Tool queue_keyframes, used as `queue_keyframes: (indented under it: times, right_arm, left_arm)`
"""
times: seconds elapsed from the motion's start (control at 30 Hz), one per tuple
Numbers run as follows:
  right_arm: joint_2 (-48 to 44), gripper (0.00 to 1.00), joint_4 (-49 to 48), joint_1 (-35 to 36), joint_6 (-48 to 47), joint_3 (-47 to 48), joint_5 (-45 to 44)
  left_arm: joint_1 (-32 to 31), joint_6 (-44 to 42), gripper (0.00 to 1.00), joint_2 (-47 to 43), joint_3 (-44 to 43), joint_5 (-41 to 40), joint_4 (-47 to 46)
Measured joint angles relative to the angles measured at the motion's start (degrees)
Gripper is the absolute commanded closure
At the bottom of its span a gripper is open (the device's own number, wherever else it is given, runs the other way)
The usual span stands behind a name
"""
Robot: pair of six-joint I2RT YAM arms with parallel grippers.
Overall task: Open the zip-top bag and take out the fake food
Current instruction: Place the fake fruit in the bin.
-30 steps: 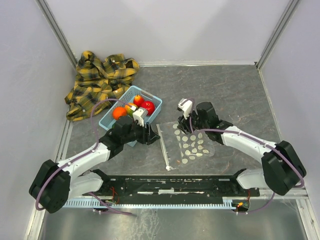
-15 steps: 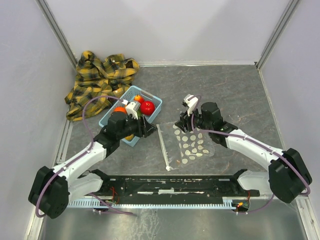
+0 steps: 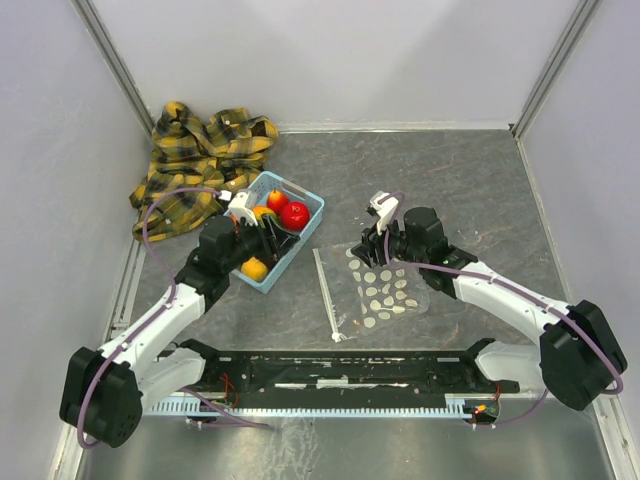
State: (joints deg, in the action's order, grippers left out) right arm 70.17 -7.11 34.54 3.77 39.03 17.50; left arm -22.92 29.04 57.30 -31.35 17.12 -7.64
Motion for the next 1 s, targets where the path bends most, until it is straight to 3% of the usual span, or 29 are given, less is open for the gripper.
queue_keyframes:
  times: [1.0]
  right_arm:
    - [-0.48, 0.43, -0.17, 0.0, 0.07, -0.52, 0.02]
  left_arm:
    - [3.93, 2.71, 0.54, -0.7, 0.0, -21.09, 2.08]
